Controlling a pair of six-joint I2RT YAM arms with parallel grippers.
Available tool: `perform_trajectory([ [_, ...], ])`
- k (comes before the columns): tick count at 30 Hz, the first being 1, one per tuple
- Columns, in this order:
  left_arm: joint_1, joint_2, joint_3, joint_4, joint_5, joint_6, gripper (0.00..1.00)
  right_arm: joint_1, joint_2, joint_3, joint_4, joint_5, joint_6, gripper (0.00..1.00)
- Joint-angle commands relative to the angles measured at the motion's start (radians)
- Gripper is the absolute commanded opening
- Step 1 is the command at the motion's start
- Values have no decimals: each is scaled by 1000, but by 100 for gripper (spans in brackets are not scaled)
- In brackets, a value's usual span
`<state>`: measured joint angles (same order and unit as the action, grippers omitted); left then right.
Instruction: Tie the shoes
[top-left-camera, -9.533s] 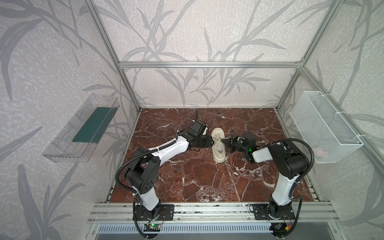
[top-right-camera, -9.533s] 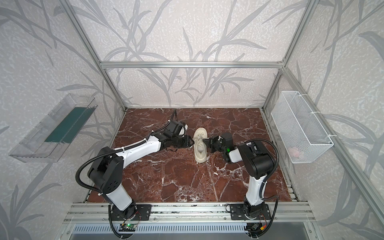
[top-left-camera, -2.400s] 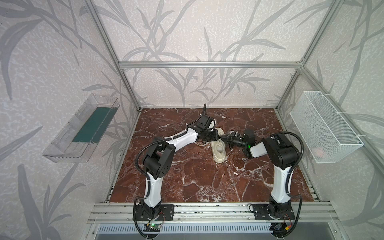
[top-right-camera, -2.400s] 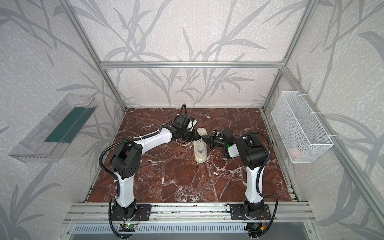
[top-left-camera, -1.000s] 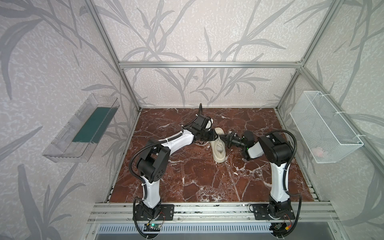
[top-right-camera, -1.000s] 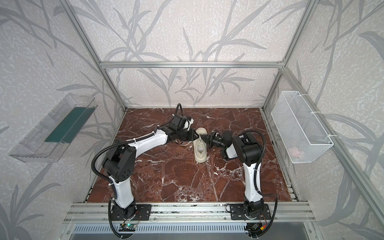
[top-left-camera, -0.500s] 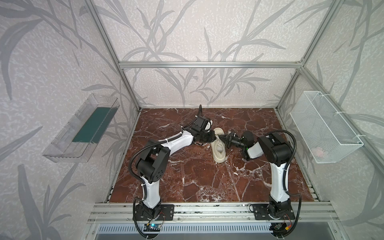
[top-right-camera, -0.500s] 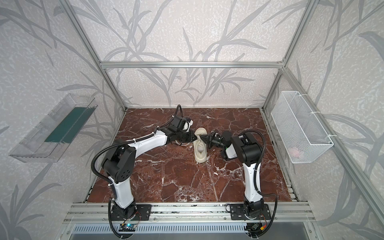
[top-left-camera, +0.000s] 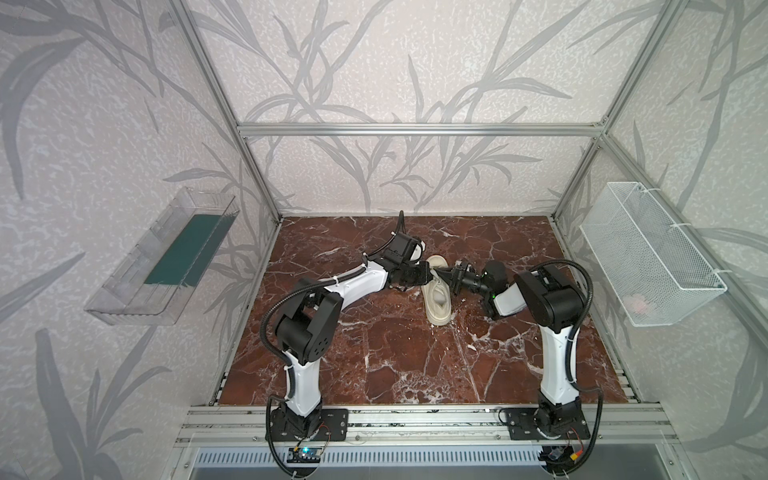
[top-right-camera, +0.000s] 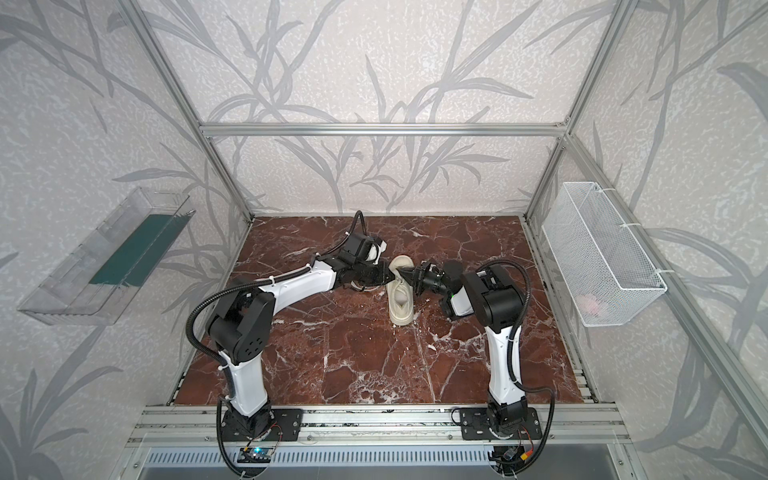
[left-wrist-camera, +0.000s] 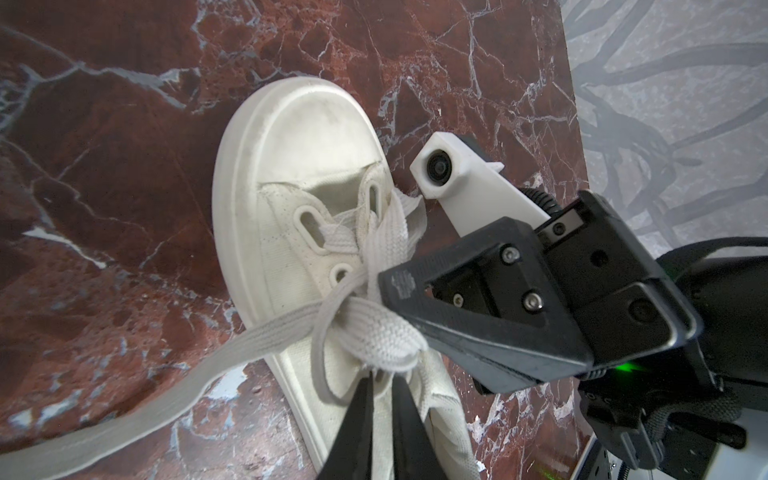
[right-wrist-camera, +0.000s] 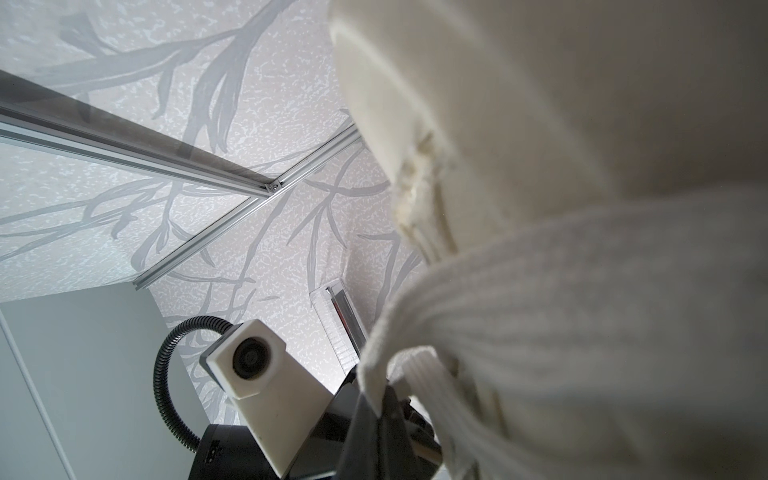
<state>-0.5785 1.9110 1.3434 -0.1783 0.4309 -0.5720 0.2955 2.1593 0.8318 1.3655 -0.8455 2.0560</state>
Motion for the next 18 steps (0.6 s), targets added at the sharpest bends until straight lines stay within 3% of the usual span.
perform_trajectory([
  [1, 3, 0, -12, 13, -1, -3, 13, -1, -22, -25, 38, 3, -18, 0],
  [18, 3, 3, -7, 14, 23, -6, 13, -13, -33, -64, 38, -16, -42, 0],
])
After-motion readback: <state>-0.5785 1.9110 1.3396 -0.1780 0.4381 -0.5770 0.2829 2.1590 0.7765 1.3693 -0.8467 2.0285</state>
